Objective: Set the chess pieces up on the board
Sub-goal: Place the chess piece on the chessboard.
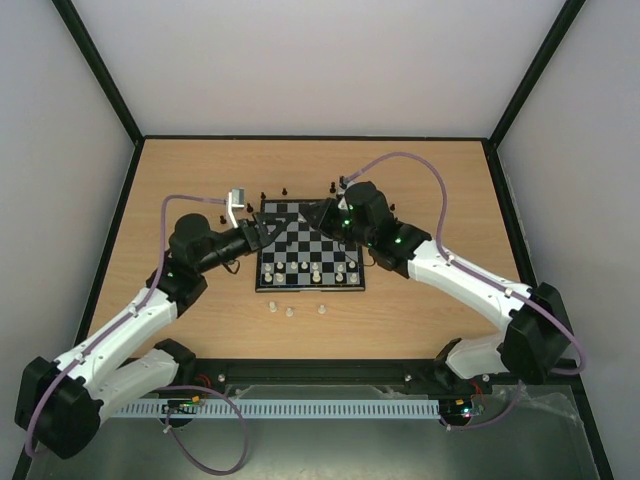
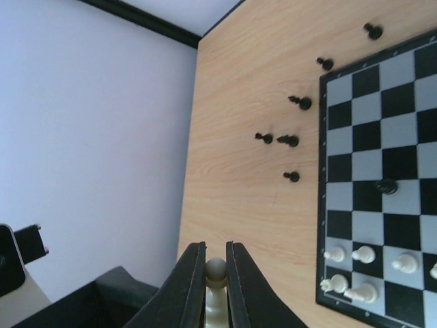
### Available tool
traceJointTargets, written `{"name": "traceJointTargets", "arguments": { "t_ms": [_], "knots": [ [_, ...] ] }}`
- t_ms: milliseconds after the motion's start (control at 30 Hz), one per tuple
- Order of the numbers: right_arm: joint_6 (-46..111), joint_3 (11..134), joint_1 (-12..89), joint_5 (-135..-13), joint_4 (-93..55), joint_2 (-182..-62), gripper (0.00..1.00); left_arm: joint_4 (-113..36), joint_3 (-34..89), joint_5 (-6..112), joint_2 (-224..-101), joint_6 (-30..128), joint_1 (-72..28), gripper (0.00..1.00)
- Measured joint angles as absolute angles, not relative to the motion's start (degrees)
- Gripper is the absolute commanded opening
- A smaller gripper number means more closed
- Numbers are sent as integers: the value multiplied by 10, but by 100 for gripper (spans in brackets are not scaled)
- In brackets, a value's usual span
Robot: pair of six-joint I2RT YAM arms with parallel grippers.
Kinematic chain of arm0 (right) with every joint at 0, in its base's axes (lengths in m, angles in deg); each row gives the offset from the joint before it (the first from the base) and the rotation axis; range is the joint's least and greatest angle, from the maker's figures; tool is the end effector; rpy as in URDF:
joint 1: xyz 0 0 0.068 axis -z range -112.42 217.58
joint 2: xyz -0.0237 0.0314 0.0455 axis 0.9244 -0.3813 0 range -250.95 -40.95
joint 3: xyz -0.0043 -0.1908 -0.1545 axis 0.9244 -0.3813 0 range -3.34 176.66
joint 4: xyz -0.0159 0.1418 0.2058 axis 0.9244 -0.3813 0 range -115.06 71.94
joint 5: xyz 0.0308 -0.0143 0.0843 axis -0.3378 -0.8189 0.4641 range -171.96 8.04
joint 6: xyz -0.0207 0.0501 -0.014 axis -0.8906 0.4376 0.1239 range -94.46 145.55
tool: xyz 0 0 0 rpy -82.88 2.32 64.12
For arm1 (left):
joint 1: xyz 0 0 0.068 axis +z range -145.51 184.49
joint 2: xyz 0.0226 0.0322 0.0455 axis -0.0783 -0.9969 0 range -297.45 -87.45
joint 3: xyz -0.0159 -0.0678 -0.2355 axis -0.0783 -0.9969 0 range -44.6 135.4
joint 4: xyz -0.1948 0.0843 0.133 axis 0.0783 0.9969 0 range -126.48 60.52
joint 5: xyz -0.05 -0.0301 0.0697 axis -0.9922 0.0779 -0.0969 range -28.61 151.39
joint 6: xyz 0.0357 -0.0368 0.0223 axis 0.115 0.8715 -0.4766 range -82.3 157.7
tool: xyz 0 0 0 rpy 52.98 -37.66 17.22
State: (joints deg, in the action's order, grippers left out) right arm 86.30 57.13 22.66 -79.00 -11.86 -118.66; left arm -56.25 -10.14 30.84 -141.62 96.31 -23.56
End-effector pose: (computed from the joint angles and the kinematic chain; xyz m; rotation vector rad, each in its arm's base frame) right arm 0.2258 0.2279 0.3104 0.2310 1.9684 1.3318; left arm 0.1929 -0.1251 0.2827 0.0002 1.8147 -1.5500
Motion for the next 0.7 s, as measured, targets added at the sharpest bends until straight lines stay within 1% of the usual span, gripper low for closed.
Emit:
{"name": "traceJointTargets", "arguments": {
  "t_ms": [333,567,700],
  "knots": [
    [965,544,258,-690,-53,-1197,8,-616,-123,343,-1418,999,-236,78],
    [996,552,267,-653,-34,-1226,8,-631,-125,351,-1433,1008,-240,68],
    [1006,560,267,-640,-31,-1241,8,-632,-127,359,-1440,1009,-245,66]
  ]
}}
